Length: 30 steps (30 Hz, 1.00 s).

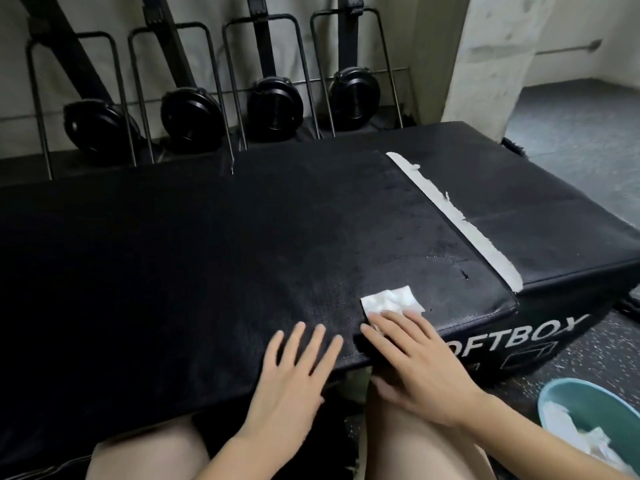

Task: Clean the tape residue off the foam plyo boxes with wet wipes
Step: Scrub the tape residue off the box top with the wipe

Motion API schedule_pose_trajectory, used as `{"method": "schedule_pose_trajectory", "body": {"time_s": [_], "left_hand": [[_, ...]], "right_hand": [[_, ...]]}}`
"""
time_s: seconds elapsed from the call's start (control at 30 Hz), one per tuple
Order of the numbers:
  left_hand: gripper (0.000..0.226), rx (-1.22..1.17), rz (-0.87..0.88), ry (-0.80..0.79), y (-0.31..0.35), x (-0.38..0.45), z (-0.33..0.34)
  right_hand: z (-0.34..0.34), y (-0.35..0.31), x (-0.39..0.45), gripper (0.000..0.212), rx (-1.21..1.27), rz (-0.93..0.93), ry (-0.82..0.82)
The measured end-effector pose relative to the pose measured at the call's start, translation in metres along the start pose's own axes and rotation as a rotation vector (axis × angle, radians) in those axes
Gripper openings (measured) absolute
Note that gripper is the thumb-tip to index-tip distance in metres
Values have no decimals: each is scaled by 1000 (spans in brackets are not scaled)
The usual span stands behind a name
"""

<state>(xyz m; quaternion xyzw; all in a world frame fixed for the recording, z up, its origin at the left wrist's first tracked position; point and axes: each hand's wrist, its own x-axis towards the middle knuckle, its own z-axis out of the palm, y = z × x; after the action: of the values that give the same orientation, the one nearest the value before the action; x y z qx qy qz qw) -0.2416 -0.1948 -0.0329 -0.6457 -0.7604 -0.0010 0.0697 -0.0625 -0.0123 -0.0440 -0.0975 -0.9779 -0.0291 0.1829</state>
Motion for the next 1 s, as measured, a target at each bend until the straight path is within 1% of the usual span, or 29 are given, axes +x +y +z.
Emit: {"method": "schedule_pose_trajectory", "body": {"time_s": [0.07, 0.13, 0.27, 0.4, 0.5, 0.6, 0.73, 0.87, 0.97, 1.0], "left_hand": [[105, 59, -88, -46, -11, -5, -2], [104, 133, -135, -87, -16, -5, -13], [96, 131, -115, -39, -21, -1, -34], [88, 74, -92, 59, -37, 5, -56], [83, 58, -87, 133, -46, 10, -80], [82, 55, -121, 167, -55, 8, -107], [87, 37, -161, 190, -78, -12, -122], [91, 45, -174, 204, -106, -51, -110], [94, 29, -174, 146, -119, -77, -88], [94, 18, -179, 107, -120, -85, -77]], "right_hand": [[10, -11, 13, 74, -67, 50, -72], [12, -19, 28, 75, -92, 76, -67], [7, -24, 45, 85, -69, 134, 30], [-6, -27, 60, 77, -80, 157, 200], [-18, -28, 73, 77, -71, 172, 242], [-32, -34, 87, 74, -33, 165, 244], [-44, -59, 109, 63, 2, 111, 260], [-38, -101, 120, 65, -2, 49, 205], [-18, -123, 121, 64, -3, 29, 142], [-9, -128, 117, 68, 4, 29, 103]]}}
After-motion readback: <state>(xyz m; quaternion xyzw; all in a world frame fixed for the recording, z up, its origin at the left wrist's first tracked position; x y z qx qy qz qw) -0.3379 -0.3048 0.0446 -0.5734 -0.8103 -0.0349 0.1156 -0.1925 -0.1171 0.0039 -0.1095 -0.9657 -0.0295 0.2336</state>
